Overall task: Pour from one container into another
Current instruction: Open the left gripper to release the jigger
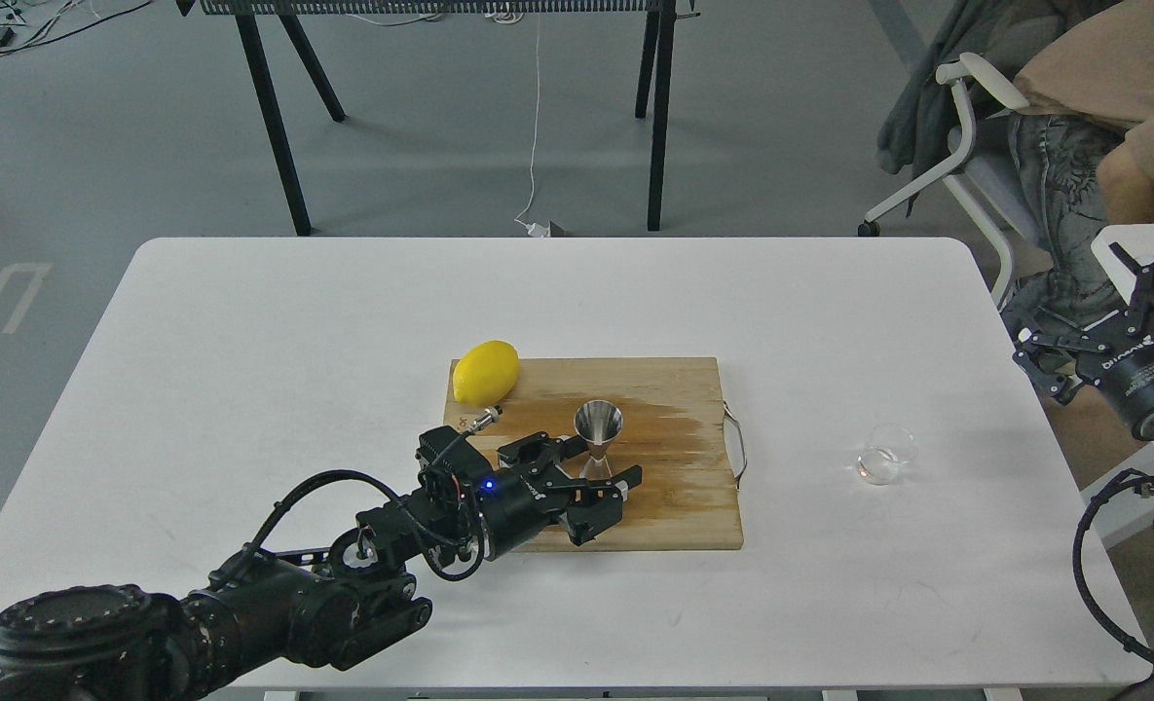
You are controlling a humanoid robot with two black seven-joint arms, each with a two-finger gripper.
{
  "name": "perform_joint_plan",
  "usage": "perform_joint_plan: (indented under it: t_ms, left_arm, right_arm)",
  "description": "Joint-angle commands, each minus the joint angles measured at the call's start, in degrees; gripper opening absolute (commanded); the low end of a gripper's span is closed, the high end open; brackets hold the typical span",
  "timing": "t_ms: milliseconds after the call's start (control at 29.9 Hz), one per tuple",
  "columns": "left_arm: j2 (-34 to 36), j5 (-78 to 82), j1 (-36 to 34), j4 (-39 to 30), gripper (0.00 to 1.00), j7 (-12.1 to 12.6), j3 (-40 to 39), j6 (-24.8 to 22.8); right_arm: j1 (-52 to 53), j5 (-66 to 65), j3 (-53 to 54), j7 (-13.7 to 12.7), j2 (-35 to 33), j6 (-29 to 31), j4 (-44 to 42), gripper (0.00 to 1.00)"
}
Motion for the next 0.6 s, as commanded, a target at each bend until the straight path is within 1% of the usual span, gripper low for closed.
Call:
perform_joint_plan:
  t_ms: [0, 568]
  left_arm:
    - [0.00, -0.01, 0.06, 0.00, 0.81, 0.00, -0.23, 0.00]
    - [0.00, -0.09, 1.38, 0.09, 0.81, 0.00, -1.28, 0.00]
  right_arm:
    - [0.00, 0.00, 0.08, 0.00, 0.08, 0.00, 0.00, 0.99]
    - [0.00, 0.00, 0.08, 0.08, 0.08, 0.00, 0.00, 0.99]
